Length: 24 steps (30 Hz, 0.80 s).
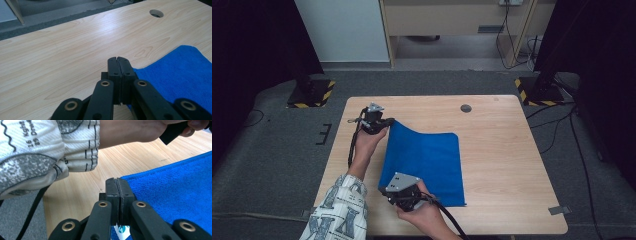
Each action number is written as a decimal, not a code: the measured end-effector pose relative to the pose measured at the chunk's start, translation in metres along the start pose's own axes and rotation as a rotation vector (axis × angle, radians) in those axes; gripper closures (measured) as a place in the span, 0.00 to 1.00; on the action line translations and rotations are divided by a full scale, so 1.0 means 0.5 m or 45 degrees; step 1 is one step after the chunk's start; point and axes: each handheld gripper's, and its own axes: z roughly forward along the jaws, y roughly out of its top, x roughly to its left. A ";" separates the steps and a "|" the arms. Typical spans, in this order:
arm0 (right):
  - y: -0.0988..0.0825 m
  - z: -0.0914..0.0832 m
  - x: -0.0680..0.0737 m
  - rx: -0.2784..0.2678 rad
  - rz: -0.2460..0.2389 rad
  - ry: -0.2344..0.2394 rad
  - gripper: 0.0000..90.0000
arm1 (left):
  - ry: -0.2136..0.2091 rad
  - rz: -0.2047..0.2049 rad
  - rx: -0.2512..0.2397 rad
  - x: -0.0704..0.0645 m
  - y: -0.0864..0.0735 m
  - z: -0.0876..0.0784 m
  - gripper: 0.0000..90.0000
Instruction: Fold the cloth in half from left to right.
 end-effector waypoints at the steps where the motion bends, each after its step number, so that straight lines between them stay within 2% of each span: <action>1: 0.002 0.002 0.001 -0.006 0.003 0.003 0.99 | 0.004 0.001 0.002 0.002 -0.001 -0.002 0.99; 5: 0.007 0.010 0.004 -0.021 0.015 0.023 0.99 | 0.013 0.005 0.005 0.008 -0.002 -0.011 0.99; 12: 0.015 0.025 0.015 -0.042 0.009 0.026 0.99 | 0.040 0.008 0.010 0.025 -0.009 -0.032 0.99; 15: 0.017 0.028 0.014 -0.049 0.026 0.017 0.99 | 0.043 0.004 0.026 0.030 -0.014 -0.037 0.99; 19: 0.005 0.021 0.004 -0.038 0.036 0.009 0.99 | 0.038 0.019 0.043 0.019 -0.013 -0.025 0.99; 24: -0.025 -0.004 -0.018 -0.019 0.067 -0.013 0.99 | 0.022 0.025 0.049 -0.010 -0.002 0.007 0.99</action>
